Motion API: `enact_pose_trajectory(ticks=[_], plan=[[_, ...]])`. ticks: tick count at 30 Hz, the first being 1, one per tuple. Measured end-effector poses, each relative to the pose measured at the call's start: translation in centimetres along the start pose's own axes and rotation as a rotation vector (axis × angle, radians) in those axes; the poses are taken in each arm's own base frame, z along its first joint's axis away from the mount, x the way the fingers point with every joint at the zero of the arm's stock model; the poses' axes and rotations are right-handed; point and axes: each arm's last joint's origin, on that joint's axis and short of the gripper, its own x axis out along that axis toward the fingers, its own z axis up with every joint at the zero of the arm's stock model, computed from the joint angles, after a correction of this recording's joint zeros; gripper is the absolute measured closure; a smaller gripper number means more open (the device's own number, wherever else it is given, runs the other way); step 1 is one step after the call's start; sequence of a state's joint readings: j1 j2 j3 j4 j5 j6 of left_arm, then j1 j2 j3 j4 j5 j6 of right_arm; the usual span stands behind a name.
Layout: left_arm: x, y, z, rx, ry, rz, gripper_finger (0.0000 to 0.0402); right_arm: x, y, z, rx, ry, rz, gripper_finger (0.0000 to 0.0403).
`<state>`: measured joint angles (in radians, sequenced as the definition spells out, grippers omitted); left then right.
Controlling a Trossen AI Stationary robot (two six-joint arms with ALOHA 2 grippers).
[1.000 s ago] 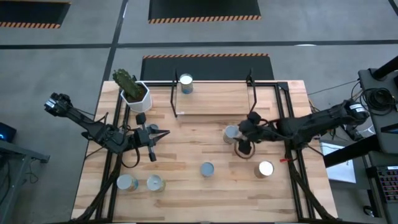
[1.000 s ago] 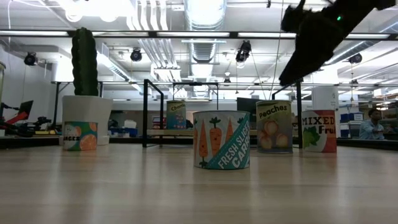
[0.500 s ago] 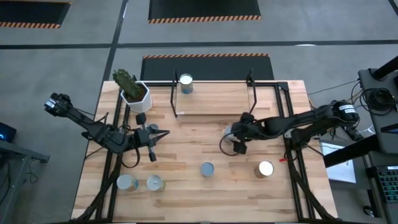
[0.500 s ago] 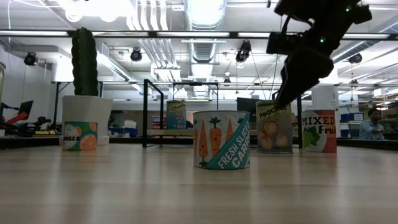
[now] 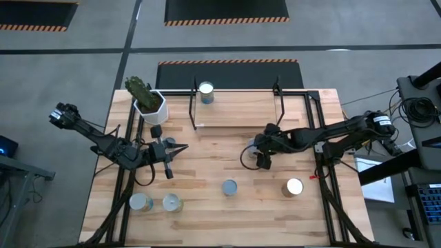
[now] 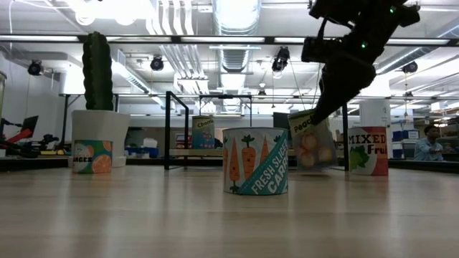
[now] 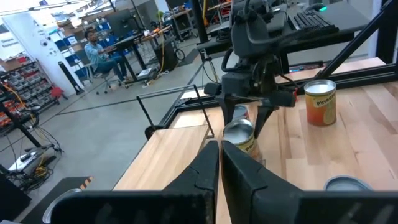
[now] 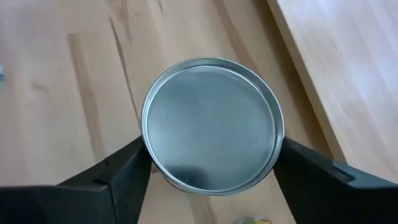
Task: Pick and place cans onto a shelf
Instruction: Put the canned peaches on the shelf
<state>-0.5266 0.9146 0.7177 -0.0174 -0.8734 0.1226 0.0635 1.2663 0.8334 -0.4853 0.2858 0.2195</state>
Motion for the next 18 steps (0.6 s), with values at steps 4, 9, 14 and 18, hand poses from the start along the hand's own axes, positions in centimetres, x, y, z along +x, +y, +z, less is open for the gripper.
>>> enact_pose_trajectory(ticks=[4, 9, 14, 18], plan=[[-0.1, 0.1, 0.2, 0.046, -0.014, 0.006, 0.0402, -1.4, -0.1, 2.0, -0.012, -0.032, 0.011, 0.0115], [-0.5, 0.8, 1.6, 0.090, -0.047, 0.018, 0.0402, -3.2, -1.2, 6.5, -0.023, -0.128, 0.048, 0.0115], [-0.8, 1.1, 1.5, 0.091, -0.042, 0.014, 0.0402, -3.0, -3.1, 11.1, -0.085, -0.195, 0.104, 0.0115], [-0.8, 1.1, 1.4, 0.089, -0.036, 0.010, 0.0402, -1.3, -5.3, 14.1, -0.166, -0.221, 0.094, 0.0115]])
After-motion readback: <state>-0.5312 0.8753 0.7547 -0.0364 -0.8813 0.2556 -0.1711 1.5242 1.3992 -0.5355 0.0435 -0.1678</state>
